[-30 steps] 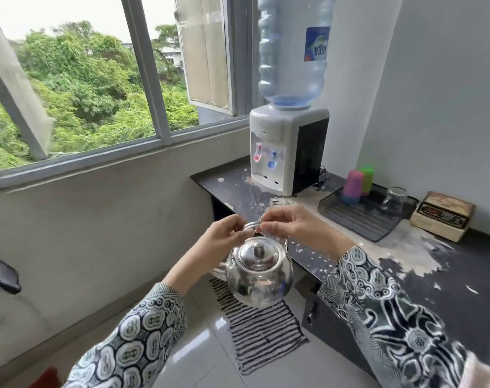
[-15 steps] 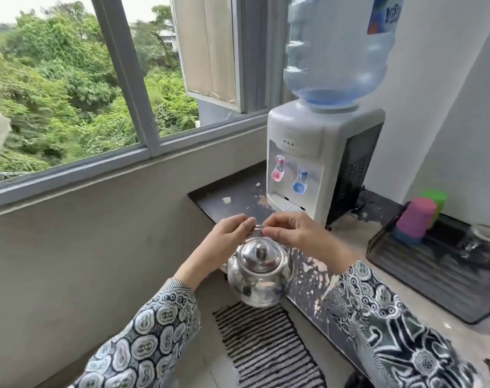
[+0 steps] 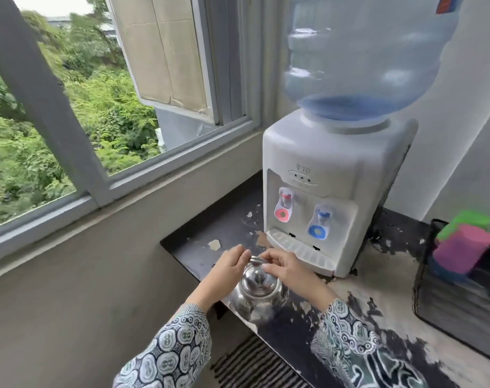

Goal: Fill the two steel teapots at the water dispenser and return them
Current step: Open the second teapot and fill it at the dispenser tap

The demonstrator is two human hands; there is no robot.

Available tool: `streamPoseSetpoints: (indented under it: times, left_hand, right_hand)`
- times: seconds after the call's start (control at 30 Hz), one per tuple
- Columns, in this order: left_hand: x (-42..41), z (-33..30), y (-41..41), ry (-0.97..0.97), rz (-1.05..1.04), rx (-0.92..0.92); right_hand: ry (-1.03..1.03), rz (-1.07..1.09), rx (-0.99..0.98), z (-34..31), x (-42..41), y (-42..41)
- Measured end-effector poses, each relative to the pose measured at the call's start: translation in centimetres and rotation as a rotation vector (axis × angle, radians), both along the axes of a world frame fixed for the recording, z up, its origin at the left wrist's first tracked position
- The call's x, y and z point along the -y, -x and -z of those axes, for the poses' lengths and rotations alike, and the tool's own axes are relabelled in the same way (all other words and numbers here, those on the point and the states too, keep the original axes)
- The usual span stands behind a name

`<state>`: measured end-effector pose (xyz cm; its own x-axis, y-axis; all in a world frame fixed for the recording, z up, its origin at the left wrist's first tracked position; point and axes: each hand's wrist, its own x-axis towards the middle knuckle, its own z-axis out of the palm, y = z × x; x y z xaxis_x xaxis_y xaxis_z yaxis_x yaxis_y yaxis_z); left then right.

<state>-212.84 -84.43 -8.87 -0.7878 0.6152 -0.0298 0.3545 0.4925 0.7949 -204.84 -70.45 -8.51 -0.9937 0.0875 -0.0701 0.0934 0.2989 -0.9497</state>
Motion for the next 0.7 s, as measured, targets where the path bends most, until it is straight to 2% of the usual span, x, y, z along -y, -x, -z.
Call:
streamPoseSetpoints:
  times: [0.37,0.57,0.7]
  left_hand:
    - [-1.6,4.6,9.6,-0.012,0.302,0.125]
    - [-1.4,6.2,10.9,-0.139,0.418,0.287]
    - [-0.1,7.5,11.0,-0.161,0.507,0.261]
  right_hand:
    - [-0.050,0.354,0.060,3.7,1.2,5.5]
    - [-0.120,0.399,0.071,4.2,1.1,4.8]
    - [-0.198,0.377,0.056,5.4,1.9,3.3]
